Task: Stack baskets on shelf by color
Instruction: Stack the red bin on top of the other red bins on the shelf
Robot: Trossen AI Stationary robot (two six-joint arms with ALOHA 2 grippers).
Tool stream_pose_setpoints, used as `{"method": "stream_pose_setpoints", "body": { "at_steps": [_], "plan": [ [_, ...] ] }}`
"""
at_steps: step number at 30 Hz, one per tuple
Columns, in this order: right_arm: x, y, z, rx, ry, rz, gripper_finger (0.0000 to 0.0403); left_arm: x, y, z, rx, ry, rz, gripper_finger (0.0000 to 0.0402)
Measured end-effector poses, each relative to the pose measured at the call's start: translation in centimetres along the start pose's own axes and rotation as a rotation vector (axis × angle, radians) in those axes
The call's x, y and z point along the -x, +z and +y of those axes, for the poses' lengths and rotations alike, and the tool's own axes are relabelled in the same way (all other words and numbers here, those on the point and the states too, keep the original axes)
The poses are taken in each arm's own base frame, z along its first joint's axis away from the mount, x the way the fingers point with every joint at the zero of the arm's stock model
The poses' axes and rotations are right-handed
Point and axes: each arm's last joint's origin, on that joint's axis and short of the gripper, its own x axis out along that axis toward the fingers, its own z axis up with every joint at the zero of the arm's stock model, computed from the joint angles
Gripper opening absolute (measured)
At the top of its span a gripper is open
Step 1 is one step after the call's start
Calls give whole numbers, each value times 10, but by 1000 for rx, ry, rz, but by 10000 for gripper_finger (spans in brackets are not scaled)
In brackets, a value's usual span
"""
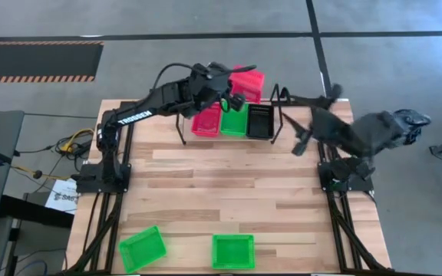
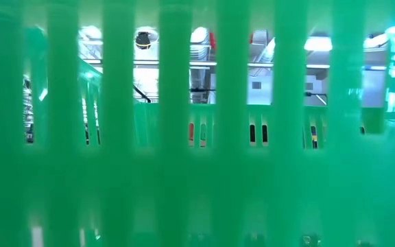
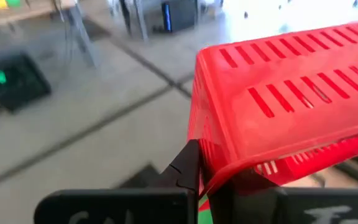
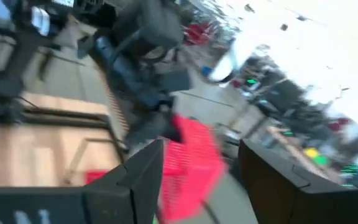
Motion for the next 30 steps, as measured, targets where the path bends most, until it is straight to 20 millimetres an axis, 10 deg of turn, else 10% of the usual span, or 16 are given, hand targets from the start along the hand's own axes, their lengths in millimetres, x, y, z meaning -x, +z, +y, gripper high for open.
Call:
{"method": "stream_pose_setpoints", "body": {
  "at_steps": [6,14,18,30],
  "plan": [
    [30,-11,-25,35,-251,75,187,-15,-21,37,103,-12,322,0],
    [53,-49,-77,-198,-184,20,18,-26,-38,72,179,14,610,0],
    [57,-79,-102,-394,-144,63,6,-27,-39,73,193,2,634,0],
    [21,-184,-46,-371,-385,476,2,-29,-43,70,211,2,648,0]
  ]
}}
